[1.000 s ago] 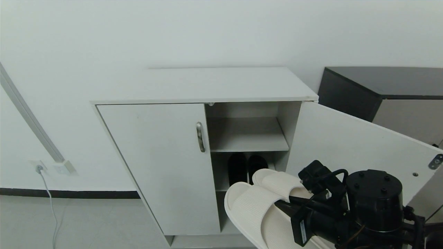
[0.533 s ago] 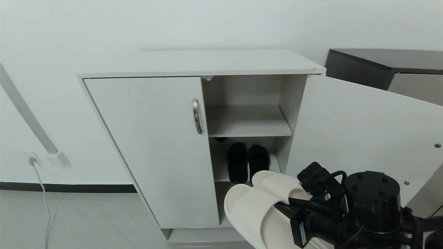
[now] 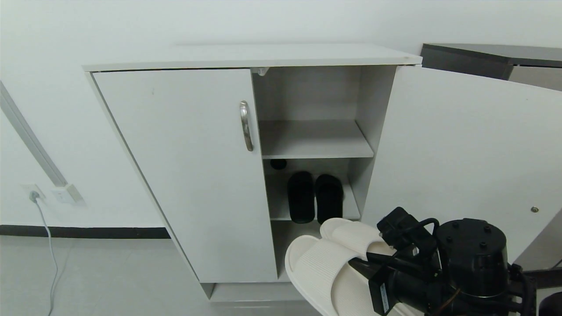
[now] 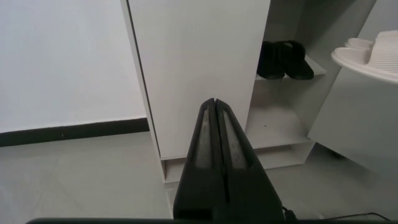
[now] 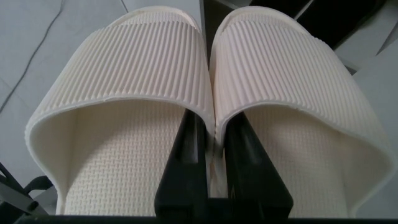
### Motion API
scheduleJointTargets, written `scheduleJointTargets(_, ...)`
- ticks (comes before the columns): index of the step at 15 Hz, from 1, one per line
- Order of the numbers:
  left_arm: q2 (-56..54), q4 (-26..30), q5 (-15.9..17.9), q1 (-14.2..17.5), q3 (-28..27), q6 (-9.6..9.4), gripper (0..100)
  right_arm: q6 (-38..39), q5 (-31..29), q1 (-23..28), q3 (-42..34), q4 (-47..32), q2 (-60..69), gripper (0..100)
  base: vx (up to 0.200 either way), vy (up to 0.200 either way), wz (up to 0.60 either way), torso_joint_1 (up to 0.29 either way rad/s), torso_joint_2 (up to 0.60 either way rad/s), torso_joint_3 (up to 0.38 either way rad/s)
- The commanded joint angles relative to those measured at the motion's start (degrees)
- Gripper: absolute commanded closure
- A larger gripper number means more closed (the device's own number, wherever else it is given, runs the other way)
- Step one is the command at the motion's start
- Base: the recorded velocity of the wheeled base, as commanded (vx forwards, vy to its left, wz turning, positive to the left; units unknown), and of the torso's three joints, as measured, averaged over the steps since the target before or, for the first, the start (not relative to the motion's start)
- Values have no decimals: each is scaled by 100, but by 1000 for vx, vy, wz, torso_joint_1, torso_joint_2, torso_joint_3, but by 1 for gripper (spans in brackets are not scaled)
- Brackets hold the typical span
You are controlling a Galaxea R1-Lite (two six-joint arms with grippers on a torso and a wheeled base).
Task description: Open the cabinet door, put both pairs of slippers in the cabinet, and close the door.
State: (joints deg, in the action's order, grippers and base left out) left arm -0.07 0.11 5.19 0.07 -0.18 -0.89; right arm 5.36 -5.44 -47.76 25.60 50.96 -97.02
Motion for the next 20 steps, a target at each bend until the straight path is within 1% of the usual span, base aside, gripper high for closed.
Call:
scheduleJointTargets(1, 7, -2, -1, 1, 1, 1, 100, 0, -1, -5, 6, 2, 8, 100, 0, 0, 0, 0, 0, 0)
scheduleJointTargets(4, 7, -2, -1, 1, 1, 1, 100, -53, -19, -14, -11, 2, -9, 100, 0, 0, 0, 0, 0, 0)
scheduleJointTargets(5, 7, 7, -1, 1, 1, -8, 100, -158, -28, -93, 33, 11, -106, 100, 0, 0, 0, 0, 0, 0)
scheduleJointTargets(6, 7, -2, -1, 1, 1, -16, 100, -176, -177, -190, 209, 37, -291, 100, 0, 0, 0, 0, 0, 0)
scheduleJointTargets(7, 7, 7, -1, 1, 1, -16, 100, -88, -643, -374, 507, 2, -510, 100, 0, 0, 0, 0, 0, 0)
scheduleJointTargets(8, 7, 7, -1, 1, 1, -25, 100, 228, -1267, -611, 903, -60, -836, 100, 0, 0, 0, 0, 0, 0)
scheduleJointTargets(9, 7, 7, 8, 1, 1, -25, 100, 536, -1698, -787, 1307, -191, -1099, 100, 0, 0, 0, 0, 0, 0)
scheduleJointTargets(10, 7, -2, 8, 1, 1, -25, 100, 967, -2585, -937, 2204, -851, -1609, 100, 0, 0, 0, 0, 0, 0)
scheduleJointTargets(11, 7, -2, 8, 1, 1, -25, 100, 1195, -3086, -937, 2784, -1360, -1925, 100, 0, 0, 0, 0, 0, 0)
scheduleJointTargets(12, 7, 7, 8, 1, 1, -25, 100, 1494, -3411, -901, 3364, -1747, -2172, 100, 0, 0, 0, 0, 0, 0)
scheduleJointTargets(13, 7, -2, 8, 1, 1, -25, 100, 1591, -3561, -787, 3759, -2116, -2242, 100, 0, 0, 0, 0, 0, 0)
scheduleJointTargets(14, 7, 7, 8, 1, 1, -25, 100, 1626, -3728, -611, 4155, -2714, -2215, 100, 0, 0, 0, 0, 0, 0)
scheduleJointTargets(16, 7, -2, 8, 1, 1, -16, 100, 1714, -3930, -409, 4761, -3215, -2163, 100, 0, 0, 0, 0, 0, 0)
scheduleJointTargets(17, 7, 7, 8, 1, 1, -16, 100, 1643, -4079, -418, 4911, -3338, -2101, 100, 0, 0, 0, 0, 0, 0)
scheduleJointTargets(19, 7, -2, 8, 1, 1, -16, 100, 1415, -4123, -436, 5078, -3408, -2005, 100, 0, 0, 0, 0, 0, 0)
scheduleJointTargets(20, 7, 7, 8, 1, 1, -16, 100, 1221, -4132, -436, 5297, -3417, -1952, 100, 0, 0, 0, 0, 0, 0)
